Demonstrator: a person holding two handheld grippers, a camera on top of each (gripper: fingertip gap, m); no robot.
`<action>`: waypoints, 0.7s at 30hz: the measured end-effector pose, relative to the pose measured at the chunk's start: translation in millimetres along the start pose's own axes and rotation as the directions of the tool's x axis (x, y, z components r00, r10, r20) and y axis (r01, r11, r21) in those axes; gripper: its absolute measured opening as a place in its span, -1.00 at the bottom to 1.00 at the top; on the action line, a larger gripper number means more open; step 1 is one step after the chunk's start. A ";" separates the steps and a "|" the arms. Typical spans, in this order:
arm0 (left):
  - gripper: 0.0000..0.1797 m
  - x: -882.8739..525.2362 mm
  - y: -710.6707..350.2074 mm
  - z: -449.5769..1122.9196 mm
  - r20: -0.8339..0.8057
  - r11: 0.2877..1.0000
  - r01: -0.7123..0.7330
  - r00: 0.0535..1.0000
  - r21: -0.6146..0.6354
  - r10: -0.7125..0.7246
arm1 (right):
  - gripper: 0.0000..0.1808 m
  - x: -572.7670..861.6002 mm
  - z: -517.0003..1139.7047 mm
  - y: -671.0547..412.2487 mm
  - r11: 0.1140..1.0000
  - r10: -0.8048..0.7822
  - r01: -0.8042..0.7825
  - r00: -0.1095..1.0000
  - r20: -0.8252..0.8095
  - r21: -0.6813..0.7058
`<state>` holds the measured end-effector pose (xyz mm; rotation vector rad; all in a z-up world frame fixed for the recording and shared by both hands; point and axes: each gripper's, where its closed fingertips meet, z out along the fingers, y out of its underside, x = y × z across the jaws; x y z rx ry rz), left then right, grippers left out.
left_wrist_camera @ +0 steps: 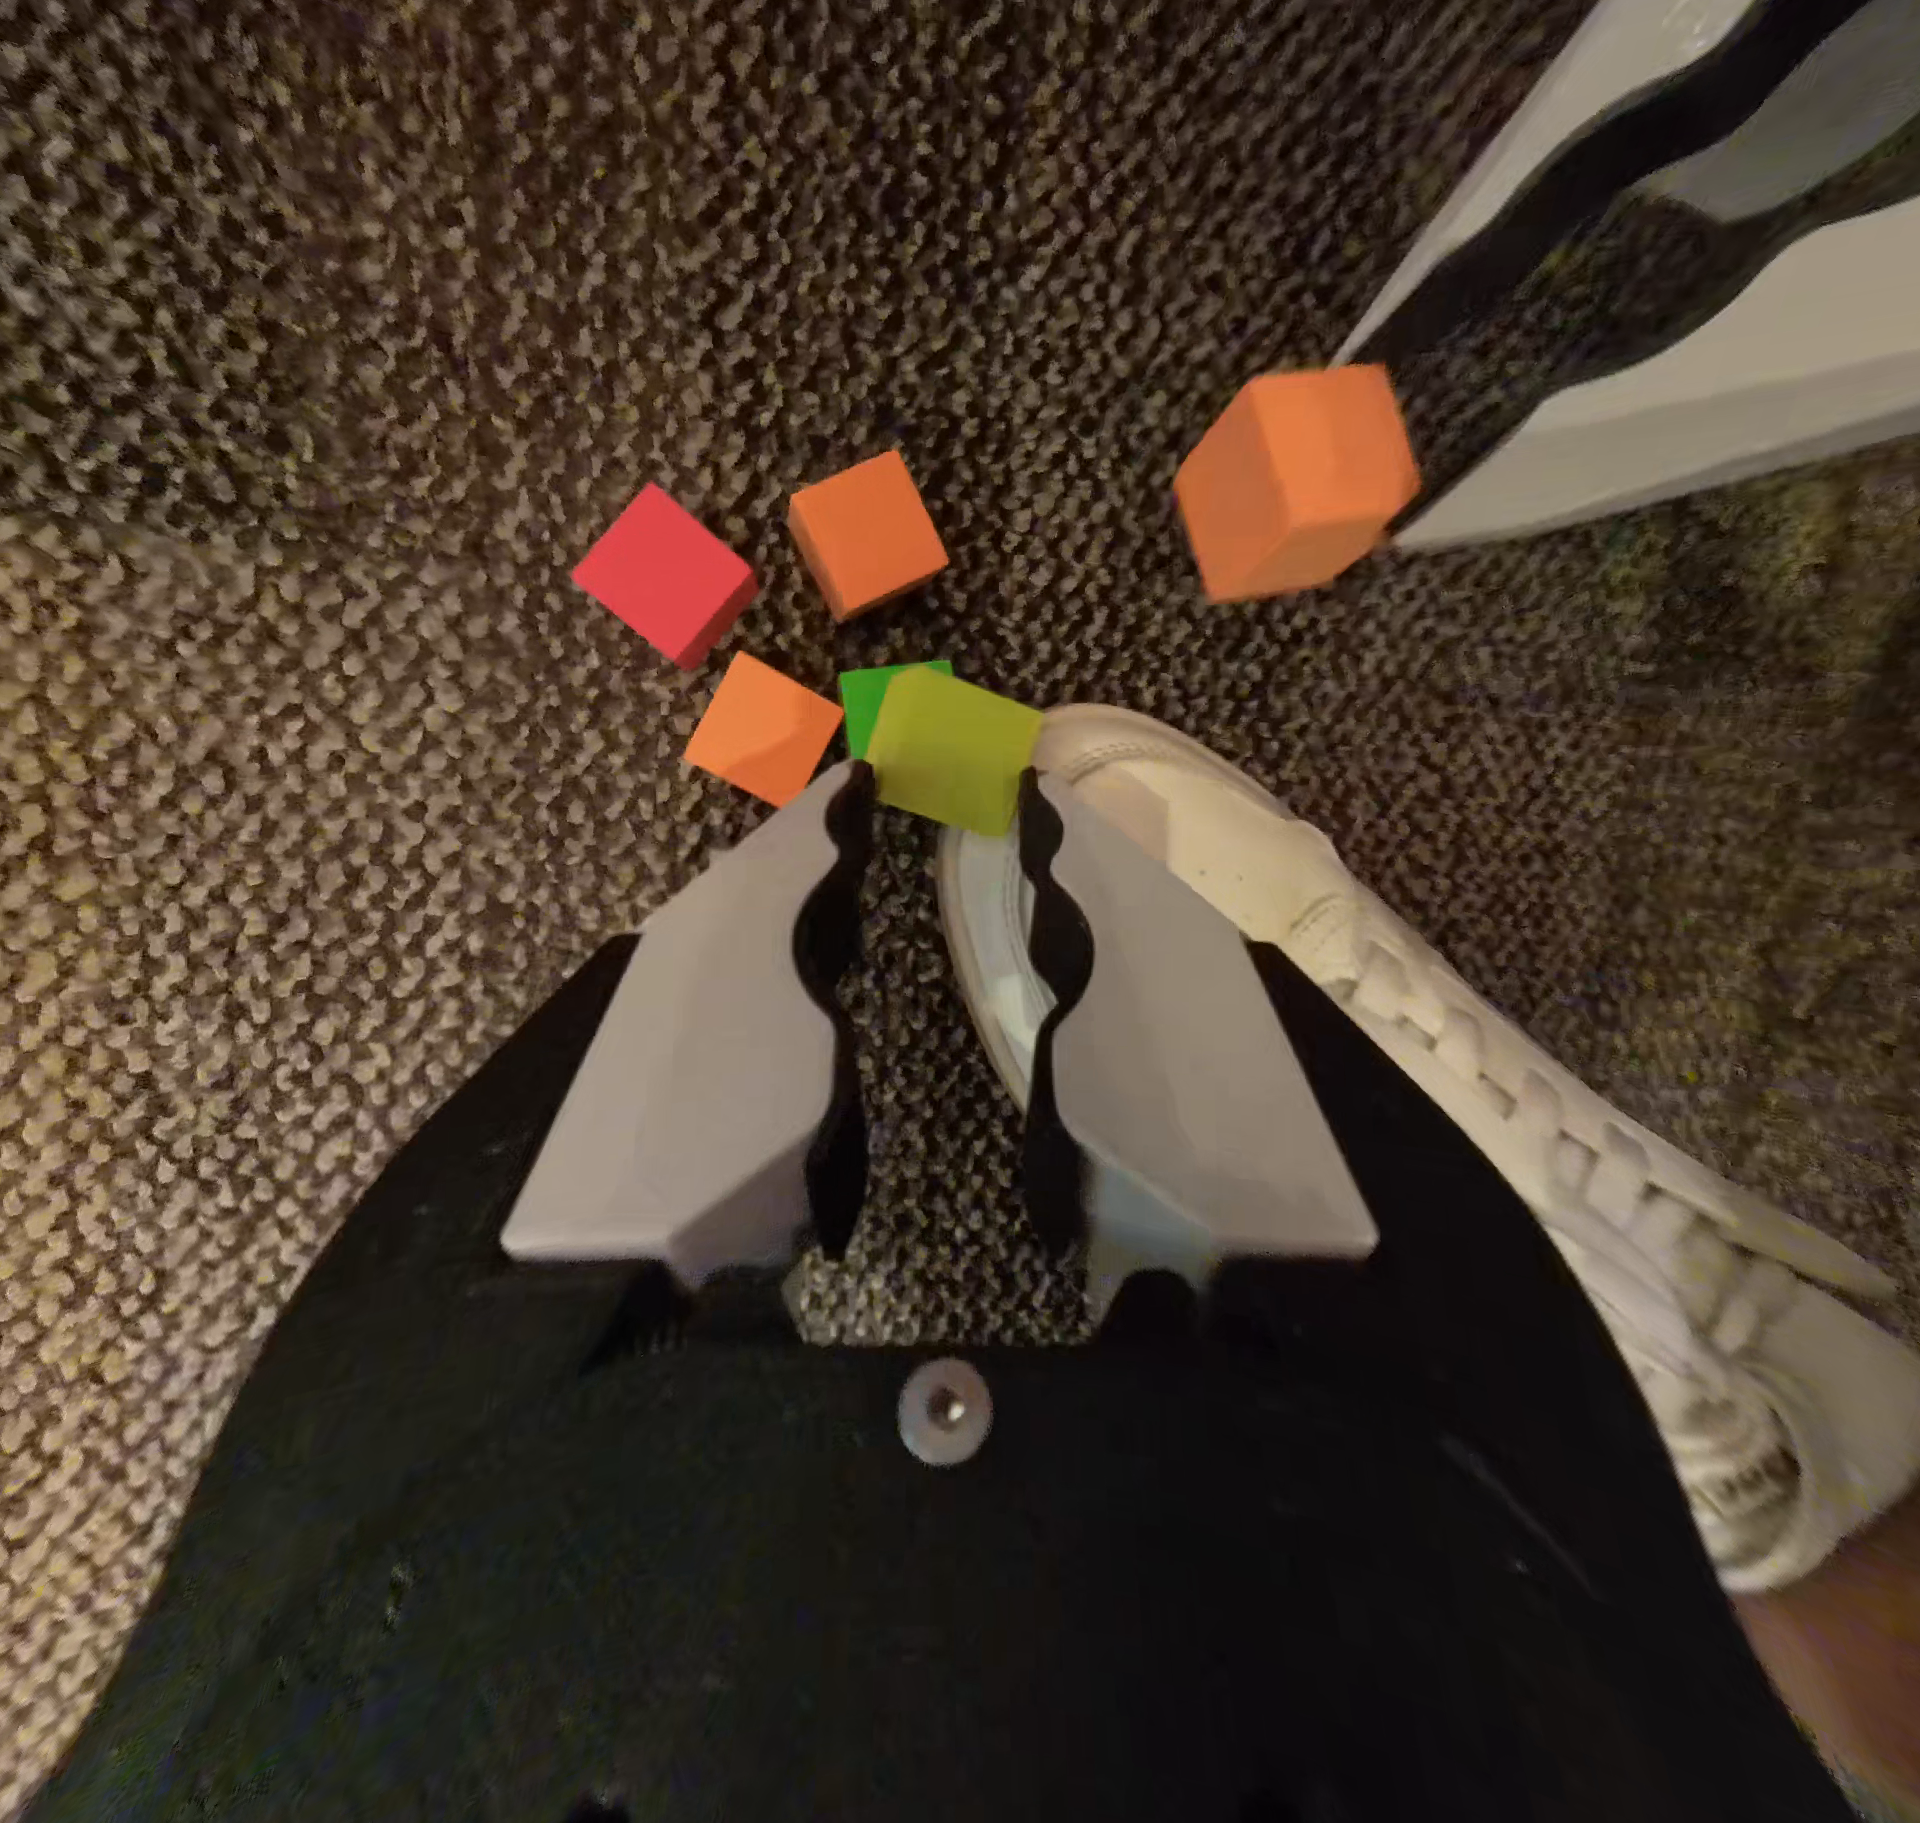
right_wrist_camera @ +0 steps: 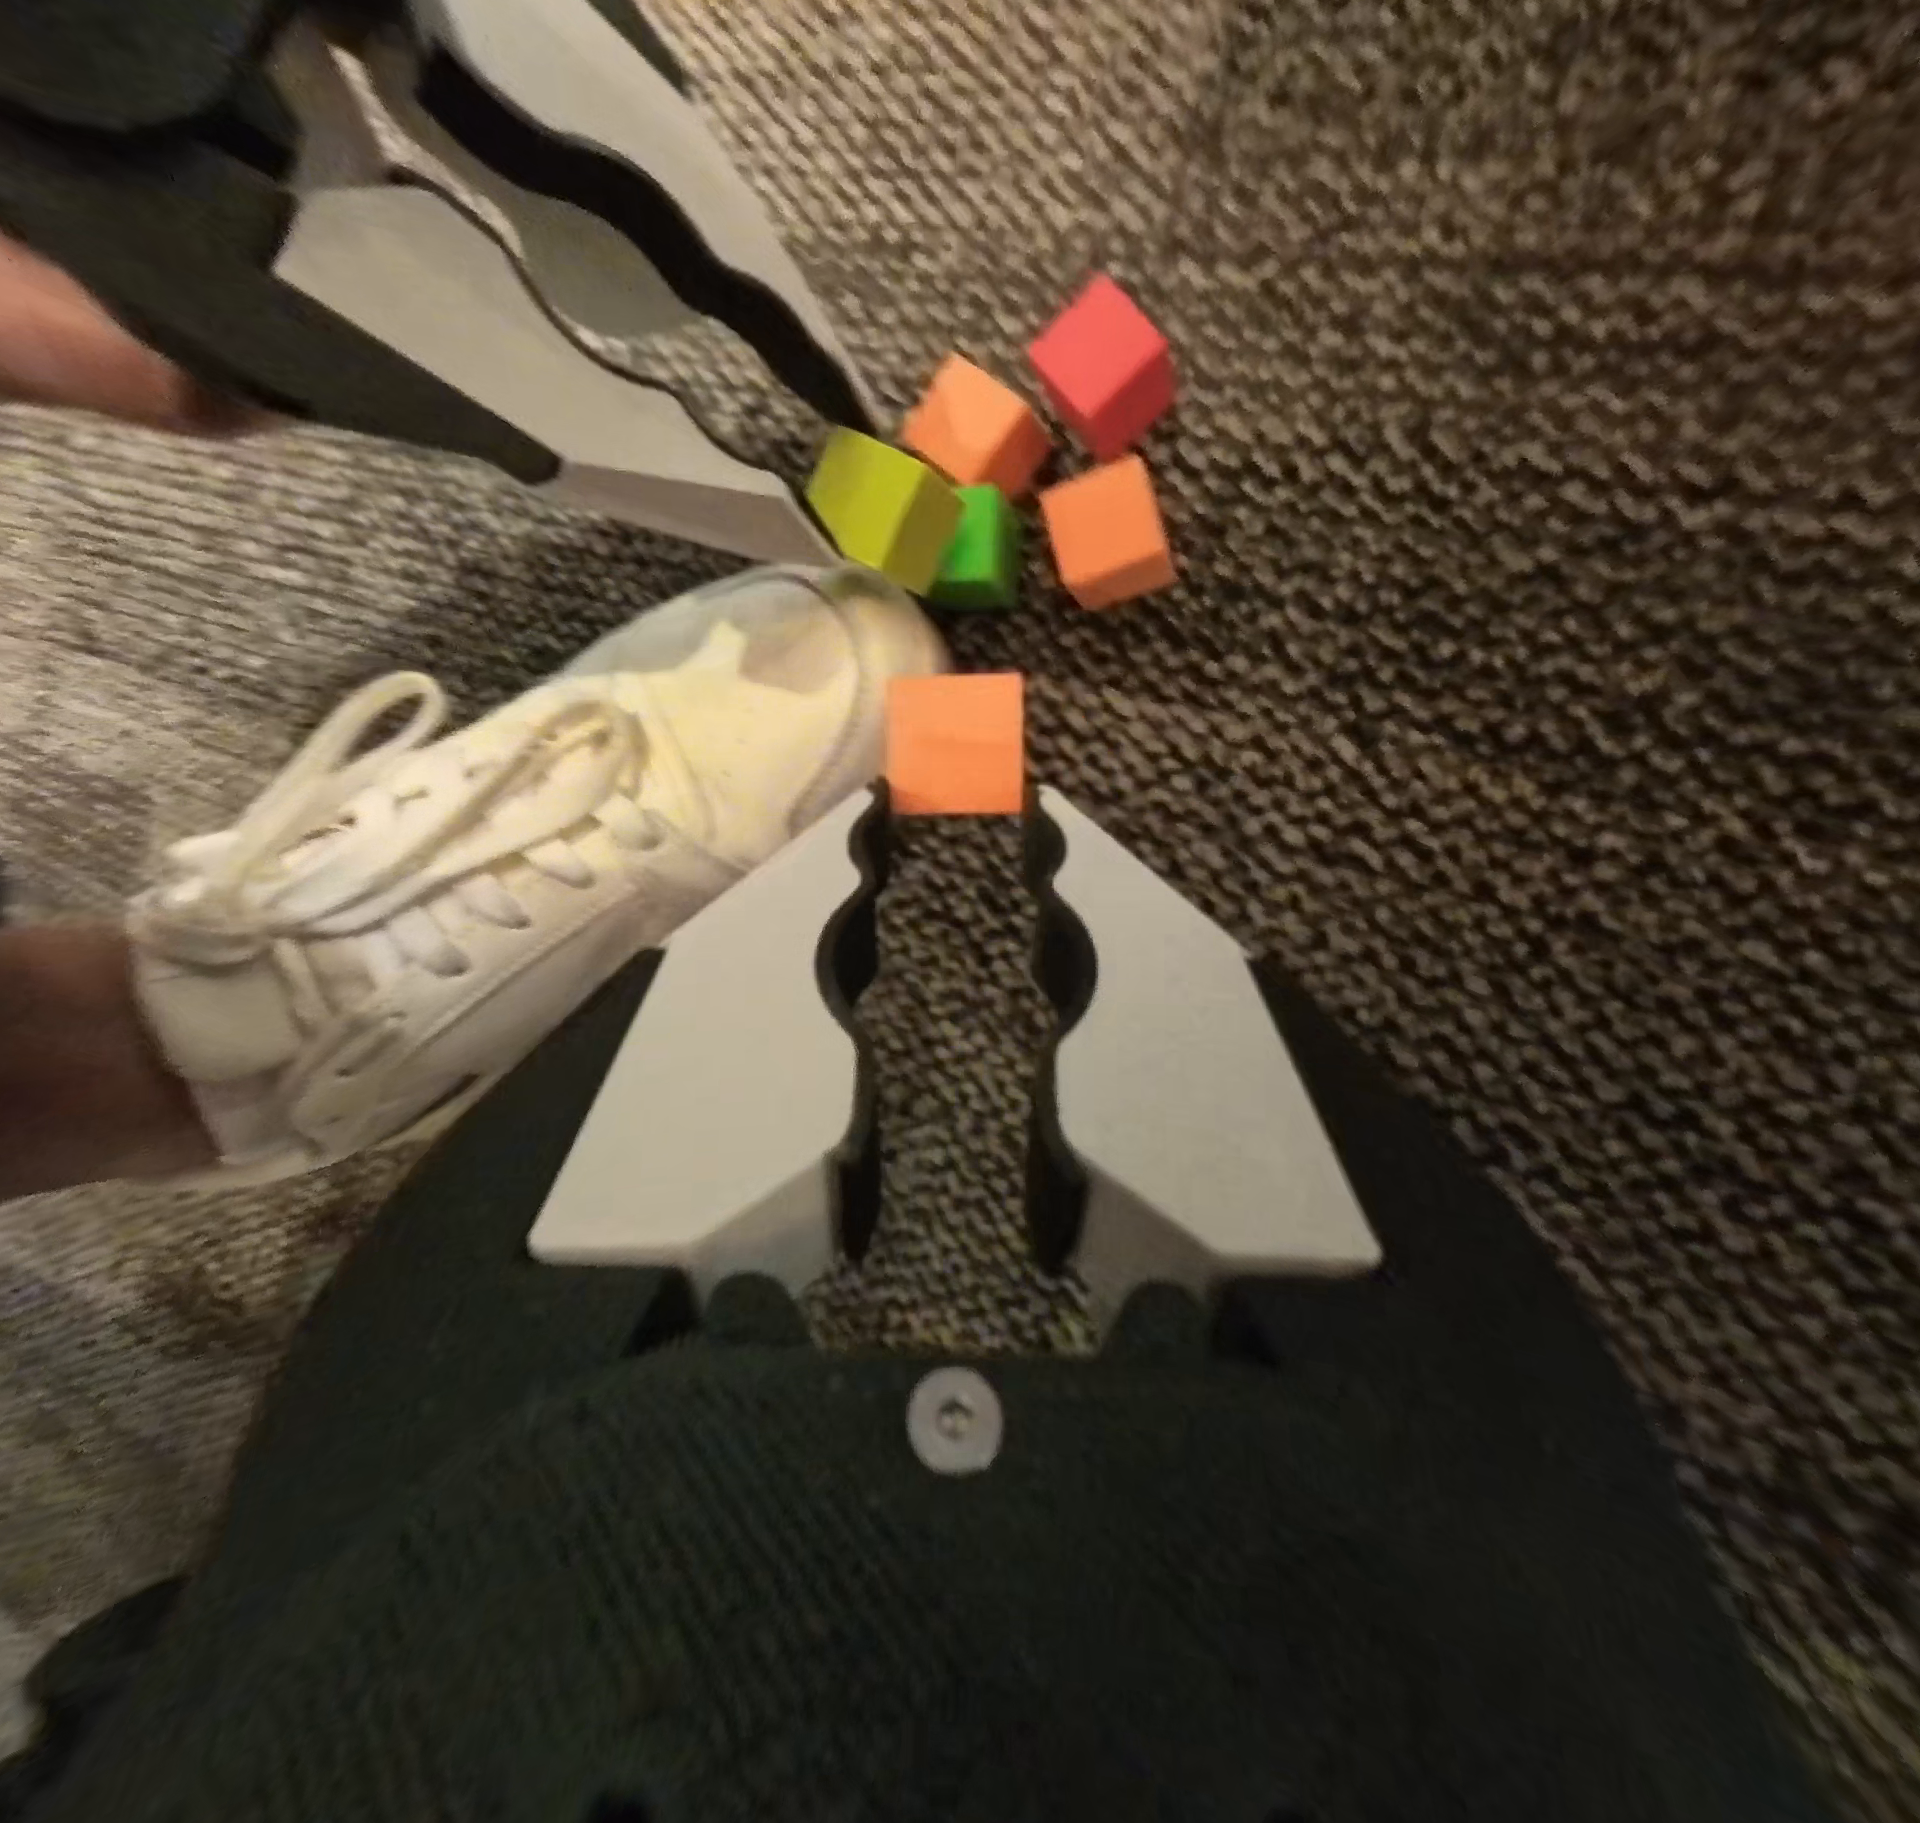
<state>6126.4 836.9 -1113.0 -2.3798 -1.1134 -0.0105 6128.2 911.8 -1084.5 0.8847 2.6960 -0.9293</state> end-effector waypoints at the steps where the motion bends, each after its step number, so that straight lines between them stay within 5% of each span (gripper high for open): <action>1: -0.72 0.9 -1.2 -6.5 -0.008 1.000 0.000 1.000 0.016 0.000 | -0.74 -9.0 -0.6 -5.4 1.000 -0.005 0.005 0.999 0.031 0.009; 11: -0.72 20.3 7.8 -70.0 -0.064 0.994 0.070 0.996 0.082 -0.065 | -0.74 -59.4 35.9 -5.1 0.986 -0.127 0.137 0.986 0.105 -0.097; 14: -0.72 35.1 1.6 -73.2 -0.093 0.993 0.057 0.994 0.101 -0.047 | -0.59 -59.1 38.8 2.9 0.983 -0.129 0.142 0.985 0.112 -0.116; 21: -0.71 48.9 1.9 -40.2 -0.146 0.998 0.069 0.987 -0.003 -0.068 | -0.50 -28.1 12.4 6.6 0.996 -0.074 0.079 0.993 0.092 -0.043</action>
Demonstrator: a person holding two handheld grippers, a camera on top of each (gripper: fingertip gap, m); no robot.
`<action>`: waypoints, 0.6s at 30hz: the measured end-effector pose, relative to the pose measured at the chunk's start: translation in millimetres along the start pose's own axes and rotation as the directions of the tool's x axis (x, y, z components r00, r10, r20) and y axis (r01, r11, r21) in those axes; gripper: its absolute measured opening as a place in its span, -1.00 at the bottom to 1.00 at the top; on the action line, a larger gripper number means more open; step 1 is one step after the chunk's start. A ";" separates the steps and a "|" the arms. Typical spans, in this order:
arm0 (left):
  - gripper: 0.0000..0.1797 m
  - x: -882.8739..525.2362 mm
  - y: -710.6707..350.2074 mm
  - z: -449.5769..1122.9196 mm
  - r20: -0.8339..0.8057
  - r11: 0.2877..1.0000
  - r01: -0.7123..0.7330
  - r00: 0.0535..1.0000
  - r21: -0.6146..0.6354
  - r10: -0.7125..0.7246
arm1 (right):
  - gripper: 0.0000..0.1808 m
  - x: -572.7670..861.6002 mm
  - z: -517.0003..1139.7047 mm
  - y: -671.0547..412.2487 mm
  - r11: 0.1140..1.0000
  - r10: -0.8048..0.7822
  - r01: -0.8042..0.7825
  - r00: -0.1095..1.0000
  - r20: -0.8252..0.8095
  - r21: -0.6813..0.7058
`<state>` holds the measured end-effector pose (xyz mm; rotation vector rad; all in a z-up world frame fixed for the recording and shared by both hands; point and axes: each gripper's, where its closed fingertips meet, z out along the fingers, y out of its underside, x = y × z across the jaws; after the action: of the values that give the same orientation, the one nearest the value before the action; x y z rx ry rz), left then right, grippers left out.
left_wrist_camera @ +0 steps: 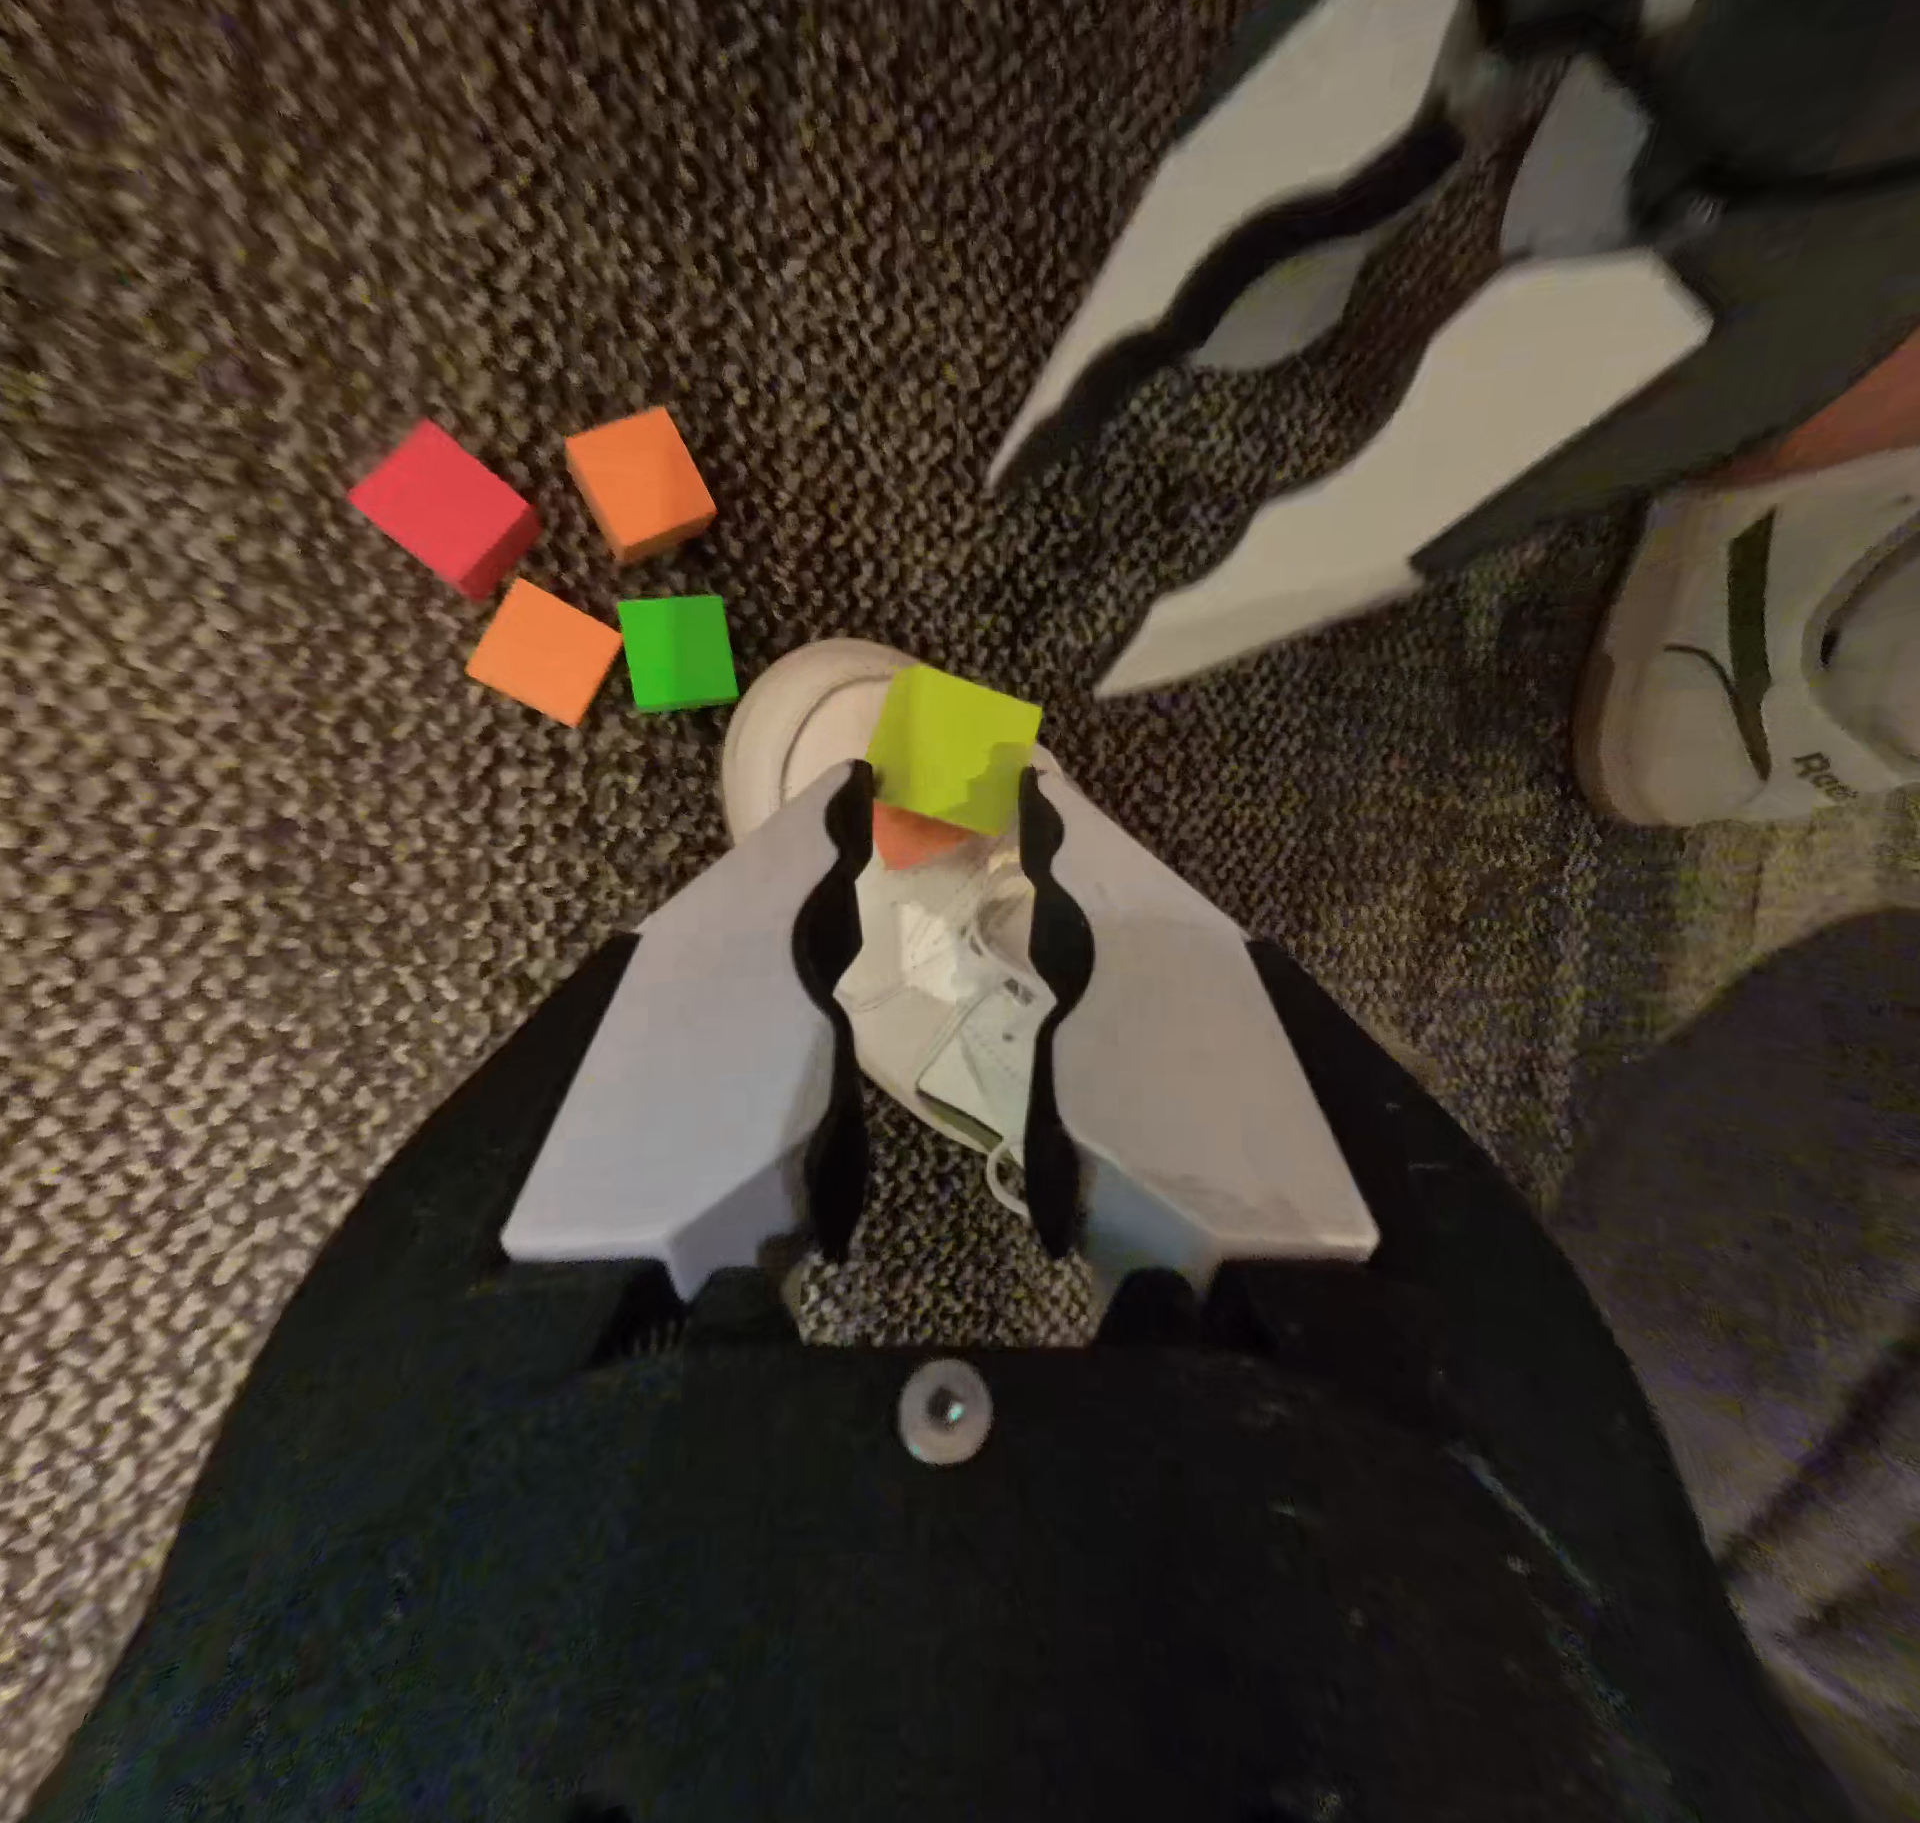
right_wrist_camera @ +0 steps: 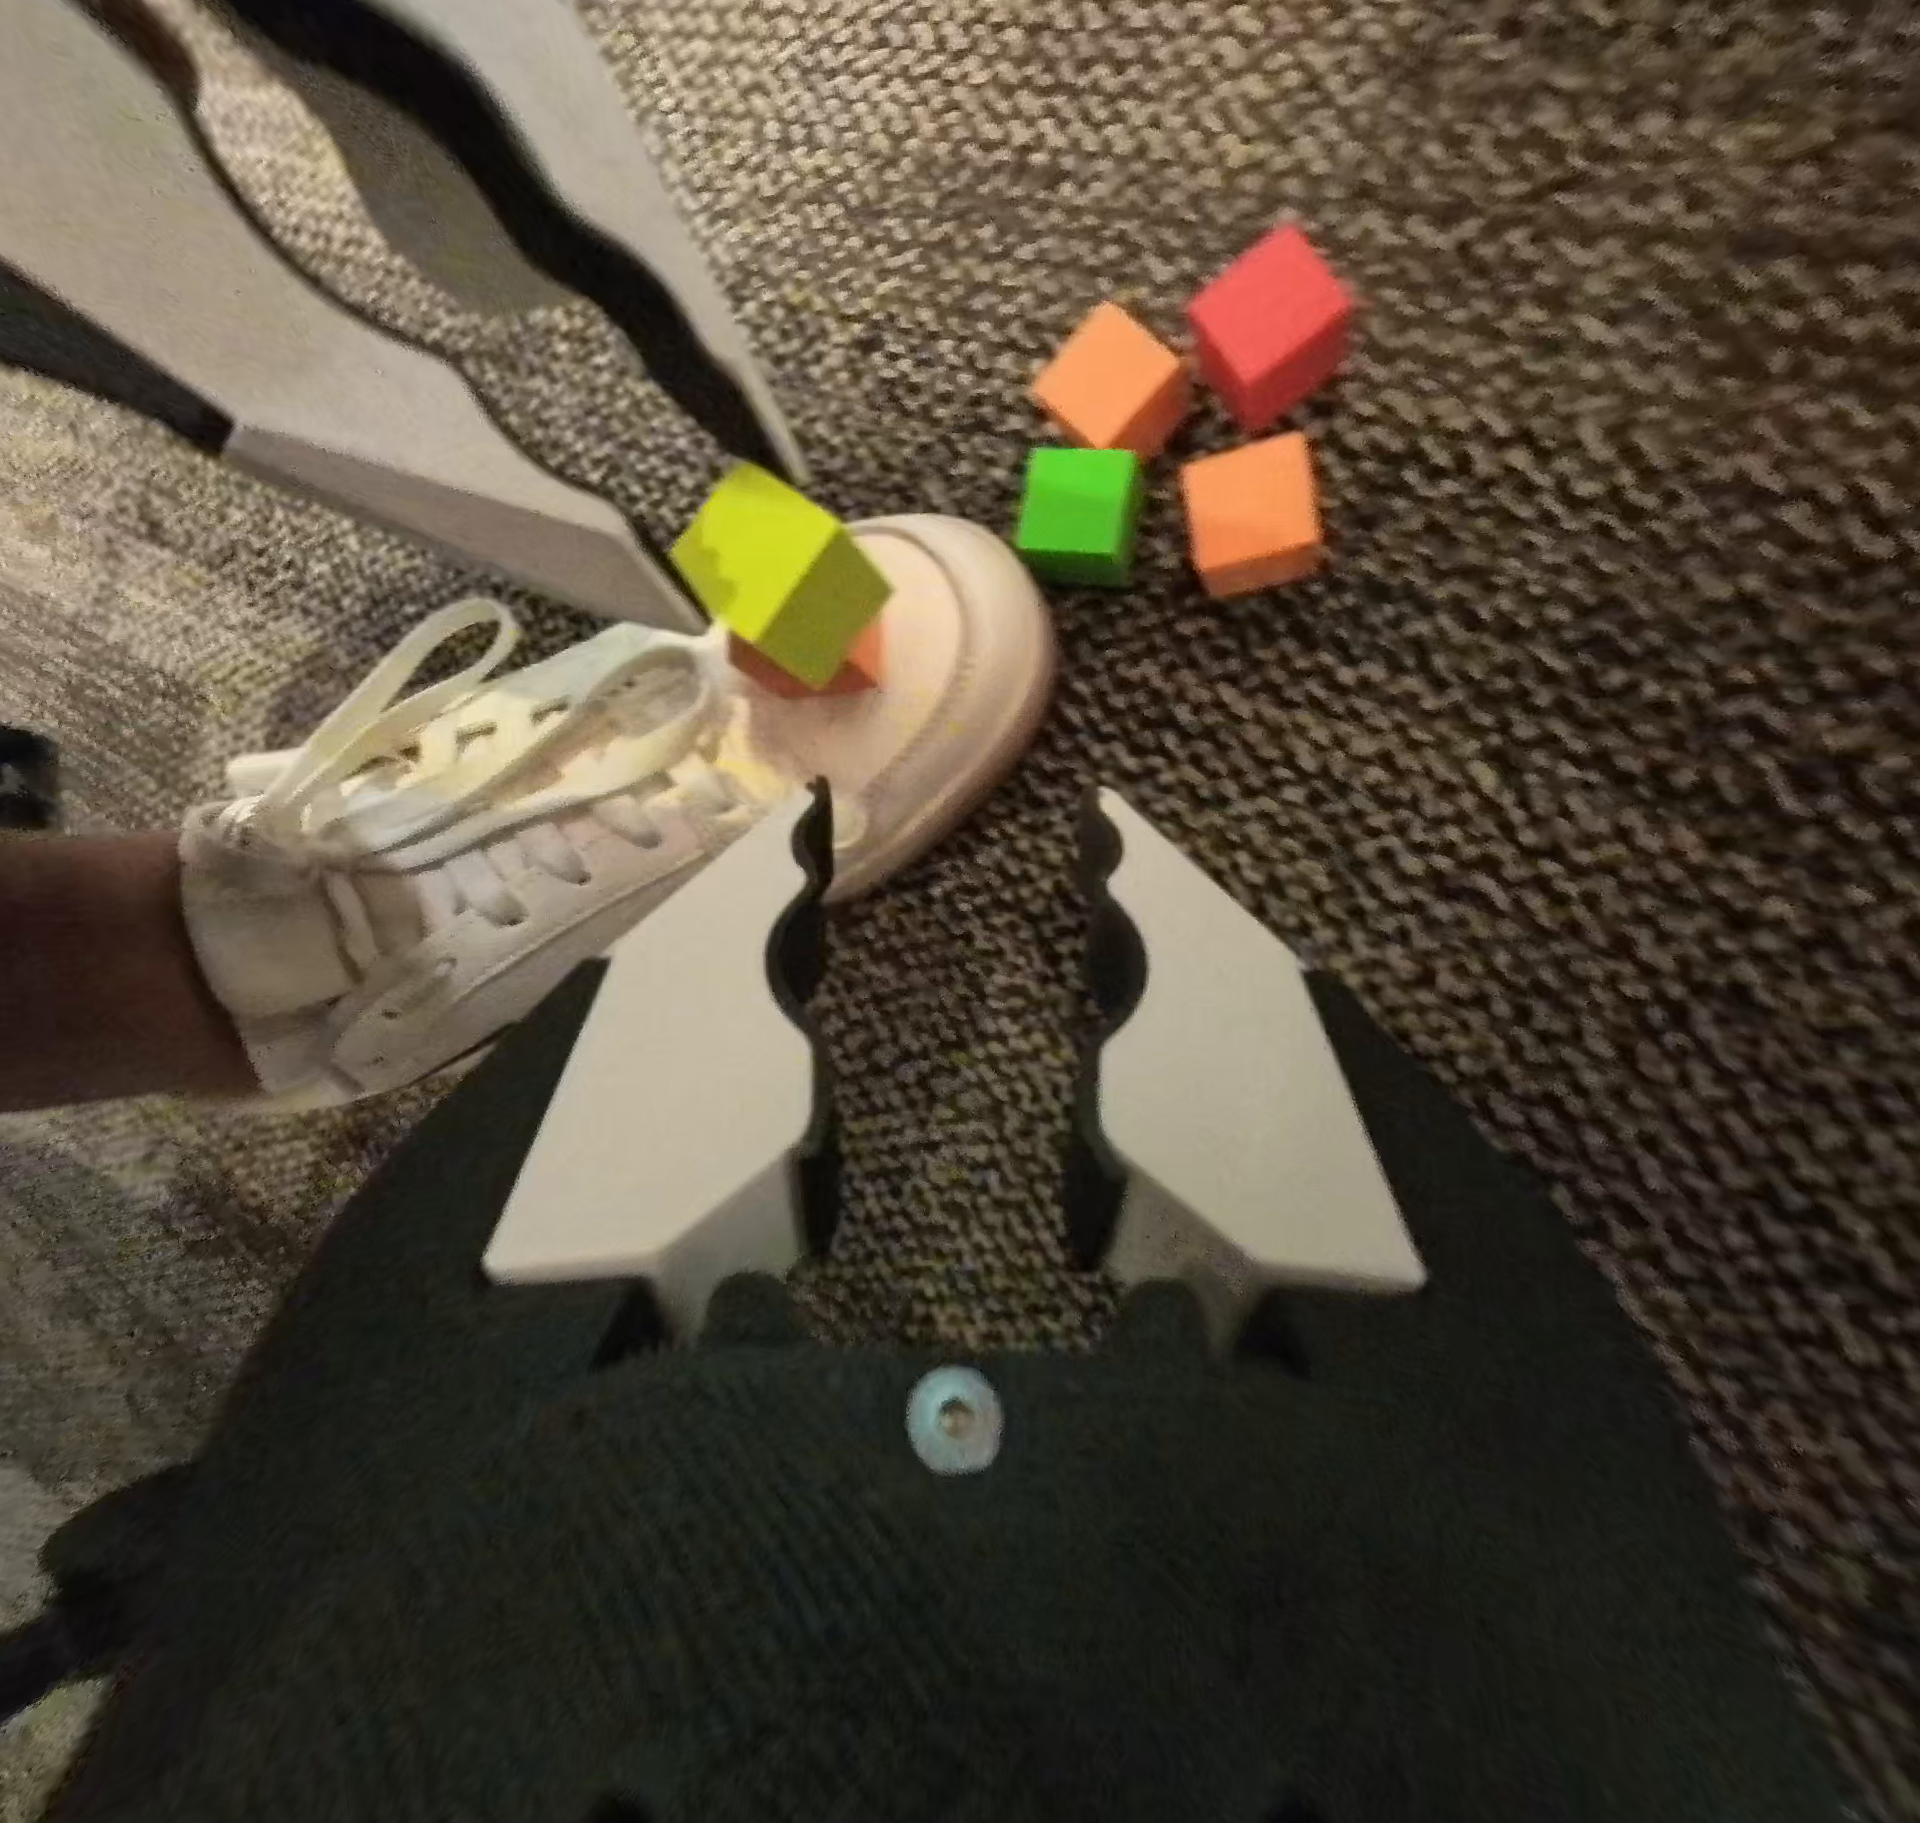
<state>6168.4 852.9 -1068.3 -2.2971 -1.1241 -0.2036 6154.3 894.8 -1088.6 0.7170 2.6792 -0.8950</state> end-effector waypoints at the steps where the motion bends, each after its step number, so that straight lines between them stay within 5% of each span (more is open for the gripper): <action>1: -0.71 -1.2 -0.7 2.9 0.007 1.000 0.006 1.000 -0.002 -0.006 | -0.49 7.7 -3.0 0.6 1.000 0.023 -0.023 1.000 -0.008 0.009; 7: -0.52 -0.6 -1.7 -0.3 0.013 1.000 0.021 1.000 0.003 -0.021 | -0.53 49.1 -0.4 -29.5 0.992 0.018 -0.011 0.998 -0.061 0.122; 13: -0.43 -10.6 -0.5 -10.3 0.023 0.999 0.017 1.000 0.028 -0.017 | -0.51 70.2 47.7 -41.9 0.988 -0.148 0.149 0.987 -0.056 0.028; 18: -0.40 -35.5 -26.6 -21.1 0.062 0.984 -0.037 0.998 0.176 0.027 | -0.72 67.5 58.7 -33.7 0.980 -0.197 0.196 0.980 -0.028 -0.031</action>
<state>6127.7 830.0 -1052.7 -2.1734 -1.0876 -0.0218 6082.6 860.9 -1142.0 0.4687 2.8215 -0.8955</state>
